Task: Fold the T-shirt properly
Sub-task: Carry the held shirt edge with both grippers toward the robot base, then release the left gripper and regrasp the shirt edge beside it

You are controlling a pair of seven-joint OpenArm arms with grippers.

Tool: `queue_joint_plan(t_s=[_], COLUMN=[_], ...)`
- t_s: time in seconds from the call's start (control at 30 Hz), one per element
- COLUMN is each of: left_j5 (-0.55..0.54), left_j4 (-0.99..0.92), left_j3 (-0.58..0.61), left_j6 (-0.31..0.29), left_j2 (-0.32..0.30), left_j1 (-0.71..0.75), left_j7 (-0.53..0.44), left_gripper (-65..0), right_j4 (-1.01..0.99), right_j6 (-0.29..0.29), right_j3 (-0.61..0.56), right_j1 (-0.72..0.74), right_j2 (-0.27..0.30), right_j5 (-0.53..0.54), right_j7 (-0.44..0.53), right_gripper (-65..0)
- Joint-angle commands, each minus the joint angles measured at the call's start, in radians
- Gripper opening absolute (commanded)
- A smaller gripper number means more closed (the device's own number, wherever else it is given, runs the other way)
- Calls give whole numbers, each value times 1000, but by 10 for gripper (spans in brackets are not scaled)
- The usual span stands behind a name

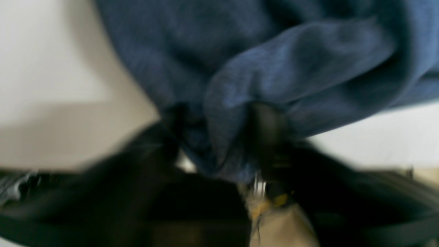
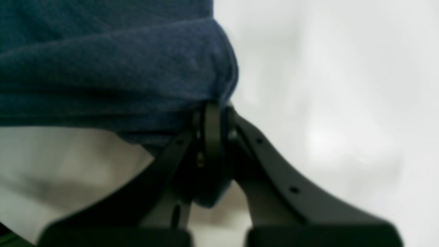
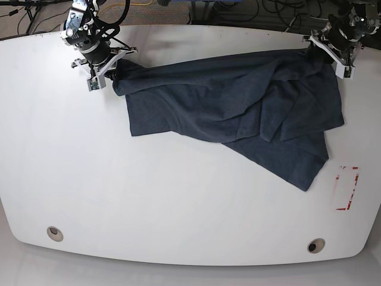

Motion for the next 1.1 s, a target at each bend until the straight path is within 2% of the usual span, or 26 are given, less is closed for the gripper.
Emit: queue_joint_plan(t_s=[0.0,0.07,0.3,0.43,0.53,0.67,0.77,0.9,1.07], left_j5=[-7,-7,-21,-96,-168,-252,-283,-291,-274], left_j4=[13,13,24,27,25,24,24,19,-24], left_j3=[-7,-9,-16,-81,-118,-196,-256,-317,-394], left_j6=[-6,-6,-6,-12,-62,-205,-277,-294,-291], left_j2=[-10,-8,-8,-8,-13,-13,-13,-13,-13], left_j1=[5,5,7,2,-24,-50,-73,-150,-259], left_j7=[-2,1,-2,-2,1,3,5,9,95], left_gripper=[-199,-157,-183,-179,-179,-183,-183,-181,-181], right_j4=[21,21,21,21,21,21,21,21,17], right_j6=[-8,-8,-8,-8,-8,-8,-8,-8,-8], right_j3=[4,4,4,4,4,4,4,4,4], right_j1=[-1,-1,0,7,8,8,8,17,28], right_j2=[9,9,9,9,9,9,7,7,-8], right_j5=[-2,-2,6,6,6,6,7,7,0], right_j7=[19,19,19,19,19,19,19,19,19], right_gripper=[-650,-650,-650,-650,-650,-650,-650,-650,-650])
